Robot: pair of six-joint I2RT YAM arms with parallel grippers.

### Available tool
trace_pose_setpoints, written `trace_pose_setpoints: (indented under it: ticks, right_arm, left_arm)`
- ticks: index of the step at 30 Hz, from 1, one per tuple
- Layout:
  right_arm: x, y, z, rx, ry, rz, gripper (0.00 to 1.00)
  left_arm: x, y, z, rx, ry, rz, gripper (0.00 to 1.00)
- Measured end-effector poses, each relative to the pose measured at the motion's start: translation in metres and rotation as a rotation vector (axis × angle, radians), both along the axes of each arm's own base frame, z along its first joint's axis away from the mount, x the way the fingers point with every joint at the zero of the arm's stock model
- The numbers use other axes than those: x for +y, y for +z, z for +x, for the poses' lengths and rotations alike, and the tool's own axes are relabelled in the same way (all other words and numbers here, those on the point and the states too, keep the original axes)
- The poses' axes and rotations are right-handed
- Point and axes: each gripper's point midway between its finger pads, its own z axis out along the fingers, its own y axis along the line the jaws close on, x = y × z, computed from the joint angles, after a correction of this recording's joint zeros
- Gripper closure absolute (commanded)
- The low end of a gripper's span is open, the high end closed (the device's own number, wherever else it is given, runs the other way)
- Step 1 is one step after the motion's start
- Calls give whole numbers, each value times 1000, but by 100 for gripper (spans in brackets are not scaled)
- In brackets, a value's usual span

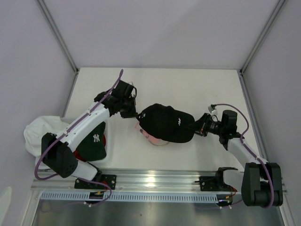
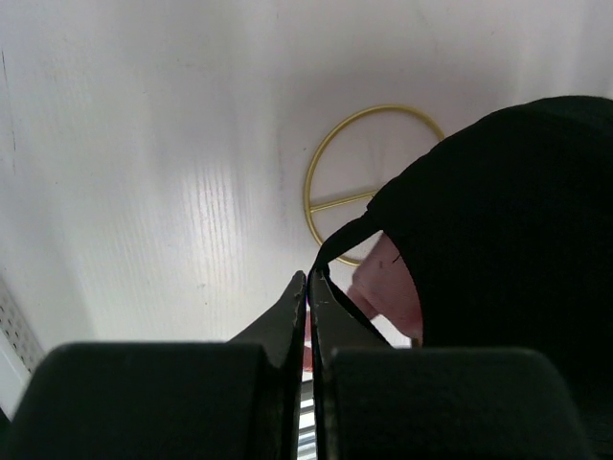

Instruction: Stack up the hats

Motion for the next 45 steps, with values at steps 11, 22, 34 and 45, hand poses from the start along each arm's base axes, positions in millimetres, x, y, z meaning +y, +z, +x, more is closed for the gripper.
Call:
trace_pose_setpoints:
  ticks: [11, 22, 34, 45]
  right_arm:
    - [1, -37, 13, 67, -23, -125, 61]
    - [-9, -60, 13, 114, -83, -206, 71]
    - [-4, -32, 25, 65, -145, -186, 57]
    - [9, 22, 45, -31, -324, -124, 55]
  left_arm:
    - [25, -6, -19, 10, -15, 69, 99]
    - [57, 0, -58, 125, -4, 138, 86]
    - [80, -1, -75, 145, 66, 207, 7]
    - [69, 47, -88, 61, 318, -64, 15]
